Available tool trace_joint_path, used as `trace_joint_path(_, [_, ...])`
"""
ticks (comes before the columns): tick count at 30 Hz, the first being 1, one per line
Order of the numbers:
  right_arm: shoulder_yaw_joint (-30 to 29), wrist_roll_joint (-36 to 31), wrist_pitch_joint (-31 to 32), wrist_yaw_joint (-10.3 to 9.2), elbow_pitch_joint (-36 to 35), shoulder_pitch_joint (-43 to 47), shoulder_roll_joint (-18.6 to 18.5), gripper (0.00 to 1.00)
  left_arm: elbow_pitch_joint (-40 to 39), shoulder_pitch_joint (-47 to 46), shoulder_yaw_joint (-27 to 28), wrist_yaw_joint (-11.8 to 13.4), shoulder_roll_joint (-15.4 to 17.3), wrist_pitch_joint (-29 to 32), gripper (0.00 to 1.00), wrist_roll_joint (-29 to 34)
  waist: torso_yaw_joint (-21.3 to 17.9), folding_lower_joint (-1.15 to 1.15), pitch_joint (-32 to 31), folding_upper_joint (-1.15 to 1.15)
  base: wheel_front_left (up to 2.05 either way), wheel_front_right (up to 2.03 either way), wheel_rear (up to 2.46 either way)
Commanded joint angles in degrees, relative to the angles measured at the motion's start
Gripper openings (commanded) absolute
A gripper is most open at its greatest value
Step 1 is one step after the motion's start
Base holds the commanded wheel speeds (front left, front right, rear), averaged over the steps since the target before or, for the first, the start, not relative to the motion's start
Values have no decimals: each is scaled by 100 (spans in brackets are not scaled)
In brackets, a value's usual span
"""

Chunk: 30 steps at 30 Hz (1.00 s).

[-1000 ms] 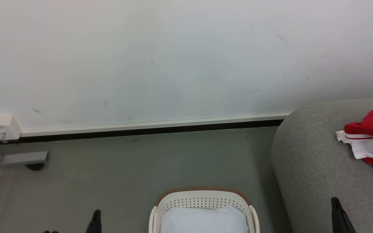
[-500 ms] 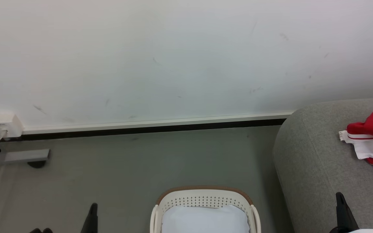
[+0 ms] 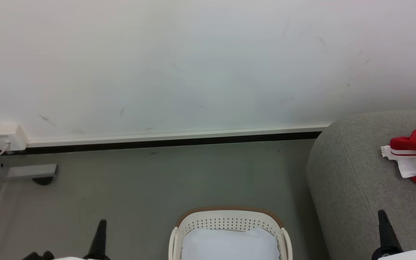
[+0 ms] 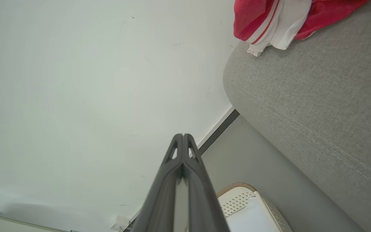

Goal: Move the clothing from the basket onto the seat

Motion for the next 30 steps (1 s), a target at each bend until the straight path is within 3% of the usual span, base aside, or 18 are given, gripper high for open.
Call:
trace_joint_path(1, [-28, 184, 40, -5, -93, -143, -61, 0, -80, -132, 51, -41, 40, 37, 0, -177, 5, 0, 4, 0, 0, 0, 0])
trace_joint_path(30, [-173, 1831, 458, -8, -245, -257, -76, 0, -199, -315, 271, -125, 54, 451, 0, -1670, 96, 0, 73, 0, 0, 0, 0])
